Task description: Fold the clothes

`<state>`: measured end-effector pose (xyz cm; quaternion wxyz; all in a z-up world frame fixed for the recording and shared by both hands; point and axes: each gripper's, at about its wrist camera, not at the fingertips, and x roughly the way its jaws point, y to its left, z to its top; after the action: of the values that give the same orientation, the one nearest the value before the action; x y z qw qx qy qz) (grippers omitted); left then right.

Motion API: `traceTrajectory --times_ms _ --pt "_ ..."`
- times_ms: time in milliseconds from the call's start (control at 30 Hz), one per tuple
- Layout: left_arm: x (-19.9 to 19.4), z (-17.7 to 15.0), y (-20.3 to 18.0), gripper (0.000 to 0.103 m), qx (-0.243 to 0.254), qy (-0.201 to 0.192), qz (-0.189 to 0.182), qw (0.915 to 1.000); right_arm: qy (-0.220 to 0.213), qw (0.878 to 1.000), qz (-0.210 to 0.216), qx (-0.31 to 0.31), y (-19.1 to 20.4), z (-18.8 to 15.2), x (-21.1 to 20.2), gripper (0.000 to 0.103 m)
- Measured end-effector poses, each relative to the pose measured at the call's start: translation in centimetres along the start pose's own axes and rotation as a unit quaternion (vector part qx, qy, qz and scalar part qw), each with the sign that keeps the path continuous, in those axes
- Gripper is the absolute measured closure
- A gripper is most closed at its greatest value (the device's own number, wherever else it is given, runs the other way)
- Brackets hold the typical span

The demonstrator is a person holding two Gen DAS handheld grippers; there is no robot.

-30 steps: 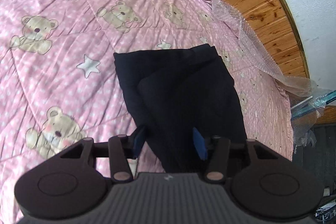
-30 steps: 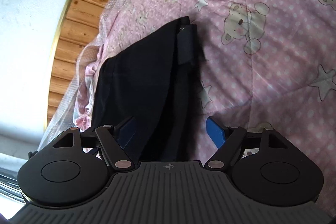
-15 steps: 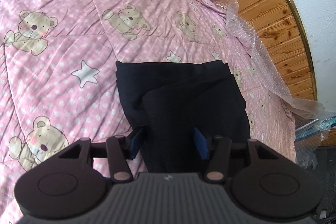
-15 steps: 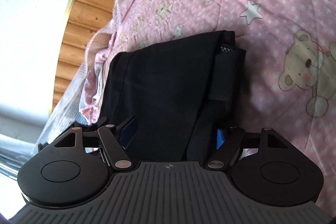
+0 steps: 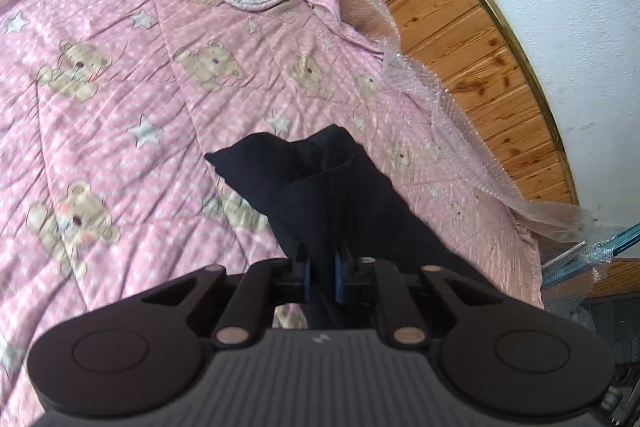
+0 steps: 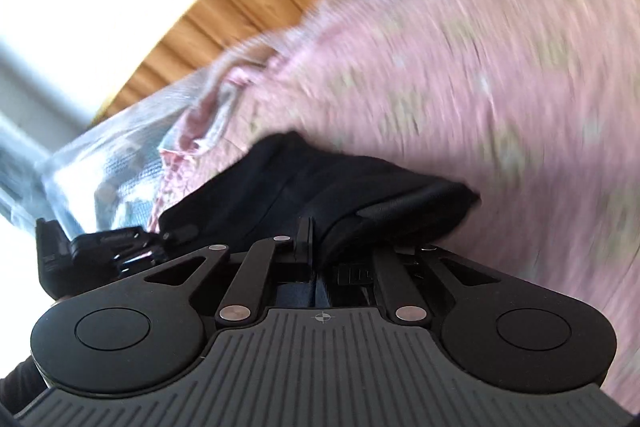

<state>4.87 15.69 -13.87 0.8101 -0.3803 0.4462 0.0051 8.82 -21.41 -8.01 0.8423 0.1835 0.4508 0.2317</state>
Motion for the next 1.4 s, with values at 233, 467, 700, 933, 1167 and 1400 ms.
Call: traceTrajectory --times_ms 233,467,700,933,1167,1400 --pt "2.6 -1.3 1.3 0.081 -0.018 0.016 0.017 0.9996 0.032 0.989 -0.135 0.059 -6.5 -3.2 1.7 0.070" --pt "2.3 -0.7 2.5 0.070 -0.015 0.011 0.000 0.9998 -0.045 0.961 -0.016 0.272 -8.1 -13.6 -3.0 0.042" --pt "3.5 0.1 1.7 0.067 0.004 0.007 0.010 0.9999 -0.053 0.933 0.040 0.354 -6.4 -18.0 0.7 0.034" --pt "4.5 1.0 0.3 0.087 0.011 0.019 0.030 0.9993 -0.072 0.934 0.034 0.348 -6.1 -15.7 3.1 0.088" --pt "0.0 4.7 -7.2 0.093 -0.015 -0.024 -0.029 0.9992 -0.093 0.975 0.015 0.204 -1.9 -5.0 -1.3 0.093" --pt "-5.8 4.5 -12.6 0.093 -0.004 -0.098 -0.098 0.9903 -0.120 0.986 0.051 0.103 -1.0 5.7 -6.0 0.093"
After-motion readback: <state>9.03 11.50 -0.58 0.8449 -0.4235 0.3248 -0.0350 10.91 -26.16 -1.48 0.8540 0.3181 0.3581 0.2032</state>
